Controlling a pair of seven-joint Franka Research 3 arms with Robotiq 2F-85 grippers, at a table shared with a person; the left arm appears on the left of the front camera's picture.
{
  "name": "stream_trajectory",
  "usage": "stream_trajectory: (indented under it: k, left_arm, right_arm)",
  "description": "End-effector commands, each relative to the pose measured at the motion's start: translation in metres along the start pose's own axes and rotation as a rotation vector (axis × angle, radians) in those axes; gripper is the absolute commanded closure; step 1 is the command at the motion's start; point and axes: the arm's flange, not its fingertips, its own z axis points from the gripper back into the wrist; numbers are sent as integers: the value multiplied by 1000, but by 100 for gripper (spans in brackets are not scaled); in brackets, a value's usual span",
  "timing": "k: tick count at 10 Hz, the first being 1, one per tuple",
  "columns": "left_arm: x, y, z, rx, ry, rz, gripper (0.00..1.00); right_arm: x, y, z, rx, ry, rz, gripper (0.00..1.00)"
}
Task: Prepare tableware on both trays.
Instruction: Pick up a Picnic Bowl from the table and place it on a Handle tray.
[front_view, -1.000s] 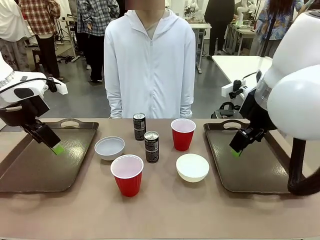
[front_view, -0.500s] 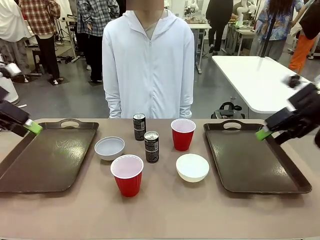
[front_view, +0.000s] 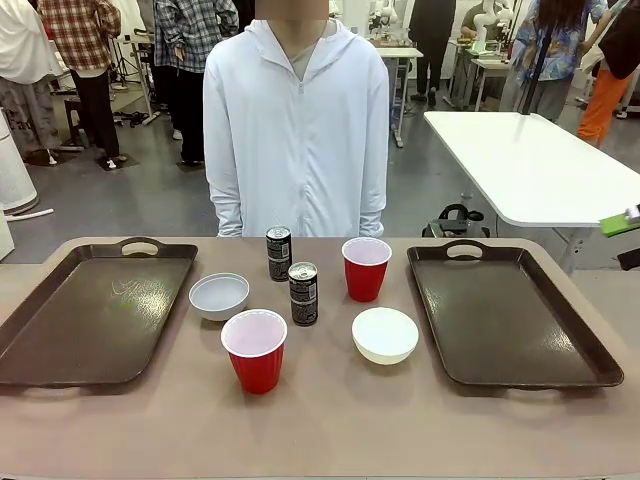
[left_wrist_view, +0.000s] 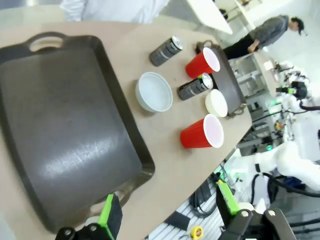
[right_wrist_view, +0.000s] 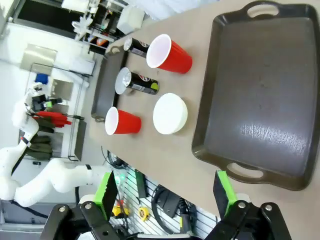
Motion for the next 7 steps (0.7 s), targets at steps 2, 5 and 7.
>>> stream_trajectory:
  k: [2,5,7]
  left_arm:
    - [4,29,15,-68,1,25,0]
    - [2,36,16,-92,4,47,0]
    - [3,19,7,-55,66,-22,0]
  right_arm:
    - [-4,-17,0,40,16,-26,0]
    - [-8,-22,0,36,41,-27,0]
    - [-5,-15,-7,-6,74,9,0]
